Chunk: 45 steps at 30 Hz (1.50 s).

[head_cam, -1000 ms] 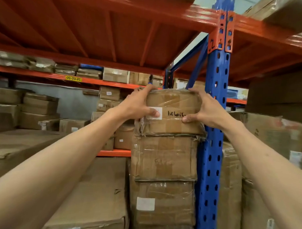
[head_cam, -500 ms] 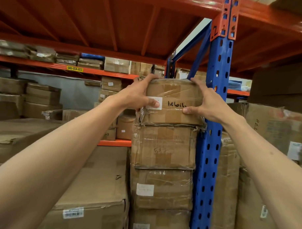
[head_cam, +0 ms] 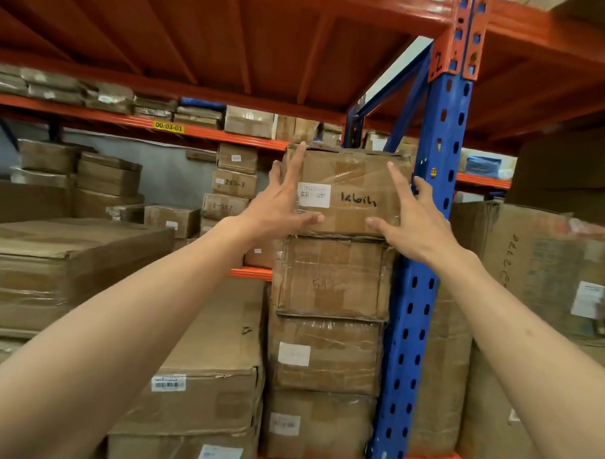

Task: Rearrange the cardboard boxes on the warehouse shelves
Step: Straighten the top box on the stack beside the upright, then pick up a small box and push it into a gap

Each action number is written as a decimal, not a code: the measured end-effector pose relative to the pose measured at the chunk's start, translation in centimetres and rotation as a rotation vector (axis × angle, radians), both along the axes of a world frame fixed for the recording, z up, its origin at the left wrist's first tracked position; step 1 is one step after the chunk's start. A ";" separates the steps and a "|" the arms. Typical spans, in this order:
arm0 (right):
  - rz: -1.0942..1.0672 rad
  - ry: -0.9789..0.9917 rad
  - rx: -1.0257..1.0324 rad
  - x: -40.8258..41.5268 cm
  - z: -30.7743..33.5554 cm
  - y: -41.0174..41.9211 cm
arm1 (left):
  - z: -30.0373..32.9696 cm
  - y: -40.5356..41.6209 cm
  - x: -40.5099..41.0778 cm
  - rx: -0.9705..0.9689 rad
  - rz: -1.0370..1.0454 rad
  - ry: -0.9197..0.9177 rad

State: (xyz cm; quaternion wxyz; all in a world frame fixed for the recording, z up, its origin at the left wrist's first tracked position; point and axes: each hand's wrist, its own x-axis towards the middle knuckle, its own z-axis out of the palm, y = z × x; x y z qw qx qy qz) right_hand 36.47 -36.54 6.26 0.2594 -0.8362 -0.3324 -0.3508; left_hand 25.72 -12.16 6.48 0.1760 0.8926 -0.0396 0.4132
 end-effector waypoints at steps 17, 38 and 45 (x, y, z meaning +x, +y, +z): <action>0.313 -0.124 -0.075 -11.8 -8.6 18.2 | -6.5 16.0 -15.8 0.060 0.388 0.173; 0.492 0.430 -0.156 -24.3 -14.4 41.9 | -15.1 40.7 -31.1 -0.224 0.204 0.428; 0.538 0.413 -0.046 -23.6 -15.6 42.5 | -16.3 41.4 -30.0 -0.188 0.140 0.296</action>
